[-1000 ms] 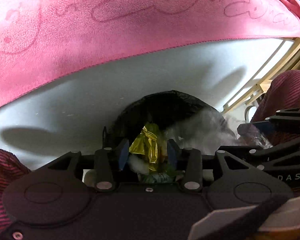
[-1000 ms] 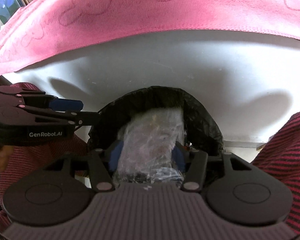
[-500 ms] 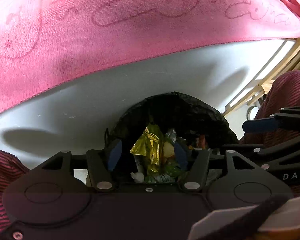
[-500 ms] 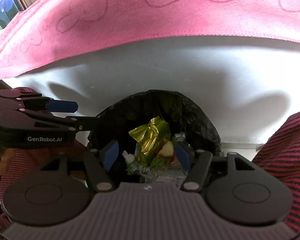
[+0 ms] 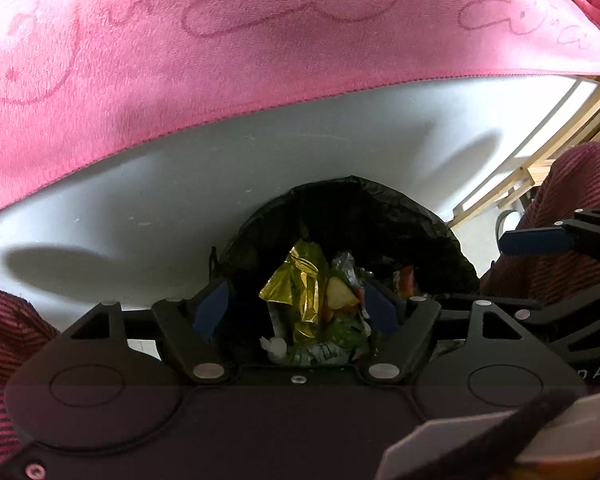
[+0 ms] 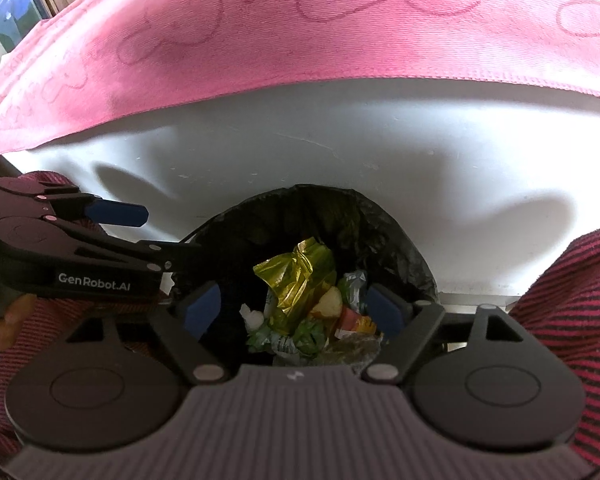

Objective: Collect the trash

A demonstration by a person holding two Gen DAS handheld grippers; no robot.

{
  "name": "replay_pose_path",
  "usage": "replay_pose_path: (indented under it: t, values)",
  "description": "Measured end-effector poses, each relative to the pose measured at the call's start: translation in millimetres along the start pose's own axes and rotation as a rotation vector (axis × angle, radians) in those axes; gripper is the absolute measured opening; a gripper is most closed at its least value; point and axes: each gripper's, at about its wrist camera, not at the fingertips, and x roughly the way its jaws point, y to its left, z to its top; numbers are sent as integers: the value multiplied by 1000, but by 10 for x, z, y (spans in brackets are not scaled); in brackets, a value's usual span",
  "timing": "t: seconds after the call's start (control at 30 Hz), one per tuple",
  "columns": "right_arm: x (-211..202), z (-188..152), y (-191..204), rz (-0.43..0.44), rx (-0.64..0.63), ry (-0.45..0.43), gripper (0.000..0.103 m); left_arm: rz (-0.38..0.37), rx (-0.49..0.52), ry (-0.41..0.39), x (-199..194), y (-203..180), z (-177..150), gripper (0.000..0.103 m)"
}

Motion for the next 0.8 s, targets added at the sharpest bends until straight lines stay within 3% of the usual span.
replay_pose_path:
  t: [0.17, 0.8]
  values:
    - [15, -6, 2, -10, -3, 3, 92, 1, -26, 18, 18, 25, -3, 80]
    - [1, -21, 14, -4, -11, 5, 93, -4, -28, 33, 66, -5, -21, 81]
